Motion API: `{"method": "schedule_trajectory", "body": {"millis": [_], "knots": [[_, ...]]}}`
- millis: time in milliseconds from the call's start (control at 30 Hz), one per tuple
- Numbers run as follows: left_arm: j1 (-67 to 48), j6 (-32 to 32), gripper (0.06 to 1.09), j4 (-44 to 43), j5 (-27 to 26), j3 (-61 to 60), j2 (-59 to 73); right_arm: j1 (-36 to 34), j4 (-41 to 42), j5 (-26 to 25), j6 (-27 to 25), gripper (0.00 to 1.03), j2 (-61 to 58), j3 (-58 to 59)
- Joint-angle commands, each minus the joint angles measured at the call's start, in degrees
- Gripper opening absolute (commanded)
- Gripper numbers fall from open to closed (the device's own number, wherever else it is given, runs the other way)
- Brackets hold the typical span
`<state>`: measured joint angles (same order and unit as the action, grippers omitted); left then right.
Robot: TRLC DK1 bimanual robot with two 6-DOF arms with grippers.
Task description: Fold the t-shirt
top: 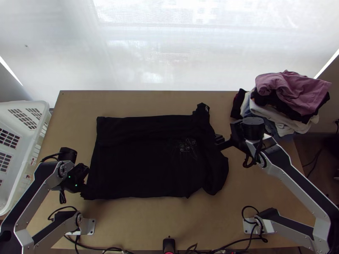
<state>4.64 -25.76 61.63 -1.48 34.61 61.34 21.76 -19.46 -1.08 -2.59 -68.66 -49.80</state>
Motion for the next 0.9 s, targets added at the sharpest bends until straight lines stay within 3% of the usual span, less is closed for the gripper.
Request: {"method": "schedule_trajectory", "body": {"millis": [0,200,367,467,867], "knots": [[-0.2,-0.2,0.57,-1.5,-2.7,-1.6,0.6,-0.4,-0.9,-0.1,0.0,0.98,0.7,0.2],[0.5,-1.0,0.33,-2.6,-5.3,-1.5,0.5,-0.3,-2.1,-0.1,0.0,0.98,1.4,-0.2],[0.5,-1.2,0.27,-3.1,-6.3,-1.5,0.5,0.8,-4.9,-0.1,-0.4,0.98,2.4,-0.8],[0.6,-1.3,0.1,-4.0,-6.6,-1.5,0.4,2.4,-7.9,-0.1,-0.9,0.98,3.3,-1.4],[2.8,-0.4,0.09,-6.7,-7.0,-0.5,-1.3,15.9,-24.9,0.8,-5.8,0.98,5.2,0.5]]}}
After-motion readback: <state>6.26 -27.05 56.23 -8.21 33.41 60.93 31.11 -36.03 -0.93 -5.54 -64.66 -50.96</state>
